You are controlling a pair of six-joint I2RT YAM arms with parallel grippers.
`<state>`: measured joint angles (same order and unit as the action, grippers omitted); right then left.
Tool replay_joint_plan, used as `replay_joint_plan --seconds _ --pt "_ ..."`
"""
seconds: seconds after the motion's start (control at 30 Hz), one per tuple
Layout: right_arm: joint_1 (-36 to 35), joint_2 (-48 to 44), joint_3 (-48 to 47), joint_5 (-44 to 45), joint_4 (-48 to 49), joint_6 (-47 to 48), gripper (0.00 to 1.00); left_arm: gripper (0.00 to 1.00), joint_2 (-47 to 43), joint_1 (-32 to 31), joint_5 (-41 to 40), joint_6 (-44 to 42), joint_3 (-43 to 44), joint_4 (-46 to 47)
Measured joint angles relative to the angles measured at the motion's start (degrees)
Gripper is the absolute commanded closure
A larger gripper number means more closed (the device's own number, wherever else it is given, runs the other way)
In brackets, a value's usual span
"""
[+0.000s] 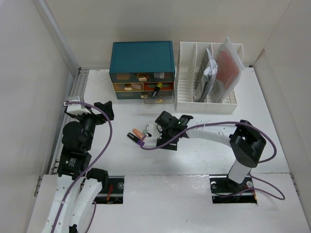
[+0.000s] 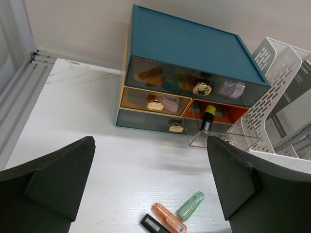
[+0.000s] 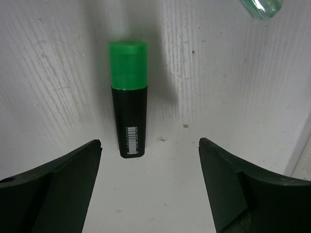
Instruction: Organize the desk
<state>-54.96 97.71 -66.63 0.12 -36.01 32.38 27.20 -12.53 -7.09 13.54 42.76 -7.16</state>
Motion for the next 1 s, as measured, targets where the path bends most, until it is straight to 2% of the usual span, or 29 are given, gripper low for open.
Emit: replay_joint_plan --seconds 0.33,0.57,0.6,0.63,0.7,0.73,0.77,0.87,1.0 --pt "-0.68 2.47 -0.02 -0.15 0.50 -1.75 0.16 0.00 0.00 0.00 0.00 0.00 0.00 0.02" --pt "-0.68 5.79 -0.39 -1.18 0.52 -2.40 0.24 0.00 -0.02 0.00 0.00 0.00 0.00 0.00" --pt "-0.68 5.81 -0.42 -1.31 0.59 -2.43 0.27 0.00 -0.02 0.00 0.00 0.00 0.00 0.00" --pt "-0.68 5.88 -0.42 -1.46 0.57 -2.47 0.39 0.00 -0.02 0.00 0.00 0.00 0.00 0.00" --pt "-0.68 6.14 -0.48 -1.92 0.68 -2.64 0.54 0.00 -0.02 0.00 0.00 0.00 0.00 0.00" --pt "-0.70 6.38 -0.66 -2.36 0.59 -2.64 0.65 0.00 -0.02 0.00 0.00 0.00 0.00 0.02" --pt "-0.70 6.71 -0.94 -2.60 0.52 -2.71 0.70 0.00 -0.02 0.00 0.00 0.00 0.00 0.00" --pt "-0.72 7.34 -1.68 -3.37 0.52 -2.75 0.85 0.00 -0.02 0.00 0.00 0.00 0.00 0.00" --pt "-0.74 7.61 -2.10 -3.69 0.46 -2.78 0.91 0.00 -0.02 0.00 0.02 0.00 0.00 0.00"
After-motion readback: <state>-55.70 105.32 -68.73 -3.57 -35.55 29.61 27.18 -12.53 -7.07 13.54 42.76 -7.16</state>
